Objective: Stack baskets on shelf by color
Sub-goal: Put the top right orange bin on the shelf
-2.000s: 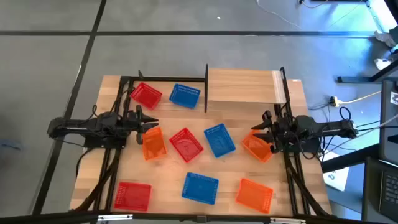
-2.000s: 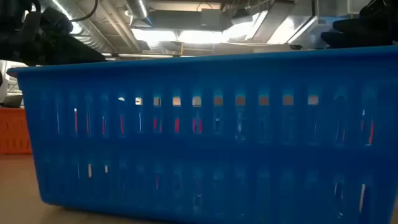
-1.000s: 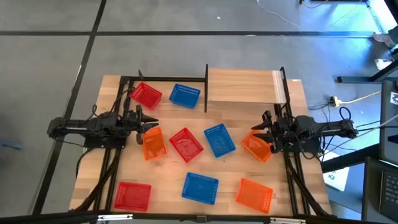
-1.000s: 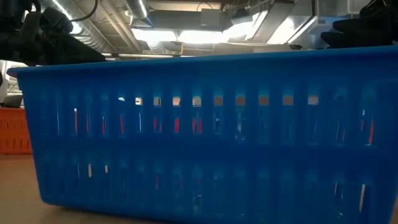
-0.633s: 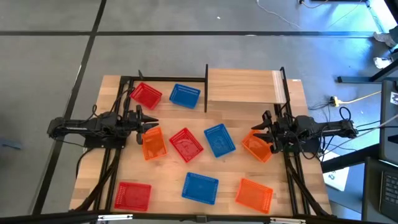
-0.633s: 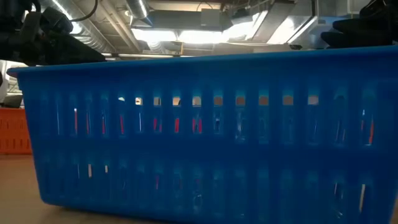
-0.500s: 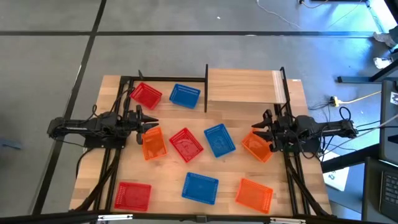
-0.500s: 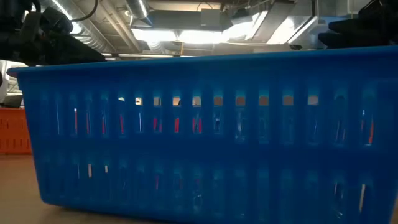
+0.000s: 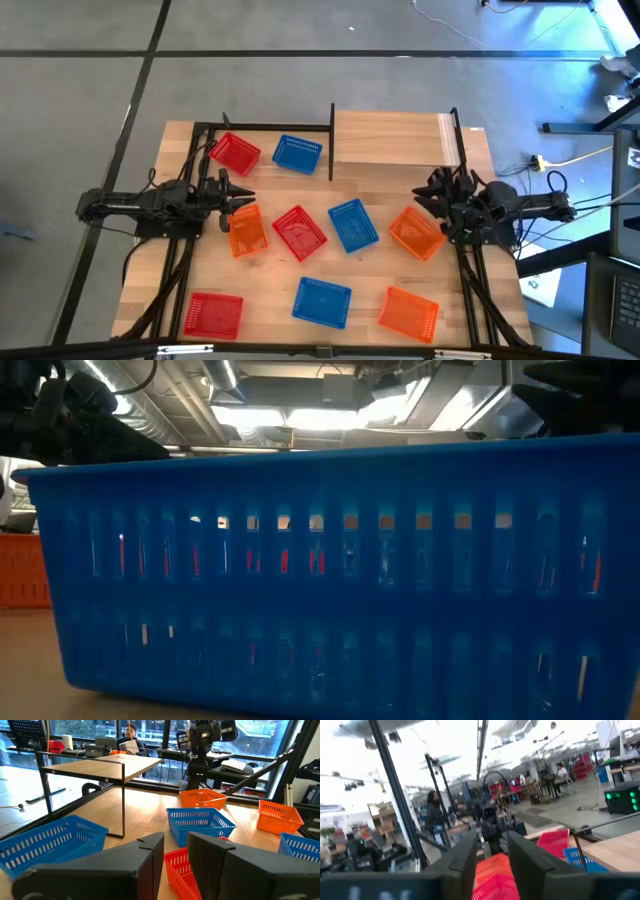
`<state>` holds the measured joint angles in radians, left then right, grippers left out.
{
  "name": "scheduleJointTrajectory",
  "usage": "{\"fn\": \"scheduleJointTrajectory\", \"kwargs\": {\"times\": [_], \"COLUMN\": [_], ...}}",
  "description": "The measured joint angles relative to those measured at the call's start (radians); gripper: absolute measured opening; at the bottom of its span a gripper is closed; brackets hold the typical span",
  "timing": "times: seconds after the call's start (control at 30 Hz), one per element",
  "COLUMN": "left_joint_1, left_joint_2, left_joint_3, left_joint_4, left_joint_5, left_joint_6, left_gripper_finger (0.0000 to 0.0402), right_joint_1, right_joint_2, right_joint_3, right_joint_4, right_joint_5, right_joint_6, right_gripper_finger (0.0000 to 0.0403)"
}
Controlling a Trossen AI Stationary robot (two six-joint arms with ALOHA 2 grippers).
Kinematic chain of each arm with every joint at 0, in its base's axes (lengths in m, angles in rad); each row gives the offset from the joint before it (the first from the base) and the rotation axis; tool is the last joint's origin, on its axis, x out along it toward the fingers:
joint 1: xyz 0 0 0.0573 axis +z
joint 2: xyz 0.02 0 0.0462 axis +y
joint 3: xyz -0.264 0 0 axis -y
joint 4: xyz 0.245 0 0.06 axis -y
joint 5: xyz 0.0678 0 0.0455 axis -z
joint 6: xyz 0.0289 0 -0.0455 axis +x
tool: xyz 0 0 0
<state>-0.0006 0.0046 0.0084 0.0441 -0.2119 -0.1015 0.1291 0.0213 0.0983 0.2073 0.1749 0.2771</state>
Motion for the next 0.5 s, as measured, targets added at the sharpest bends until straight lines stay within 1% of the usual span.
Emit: {"fn": "scheduleJointTrajectory", "kwargs": {"times": [0.13,0.23,0.37,0.5], "left_joint_1": [0.0,0.0,0.0,0.0], "left_joint_2": [0.0,0.0,0.0,0.0], "left_joint_3": [0.0,0.0,0.0,0.0], "left_joint_4": [0.0,0.0,0.0,0.001], "left_joint_5": [0.0,0.0,0.0,0.0], "left_joint_6": [0.0,0.0,0.0,0.0], "left_gripper_finger": [0.0077,0.0077,0.0077,0.0077], "right_joint_1": [0.0,0.0,0.0,0.0], "right_joint_2": [0.069,0.157,0.315,0.495], "right_joint_3": [0.124,0.236,0.404,0.558], "right_joint_4": [-0.153,-0.277,-0.457,-0.622], "right_joint_5": [-0.001,0.04,0.123,0.146], "right_joint_6": [-0.099,-0.124,-0.04,0.017], "right_gripper_finger": [0.0046,0.0011,0.0005,0.0002]}}
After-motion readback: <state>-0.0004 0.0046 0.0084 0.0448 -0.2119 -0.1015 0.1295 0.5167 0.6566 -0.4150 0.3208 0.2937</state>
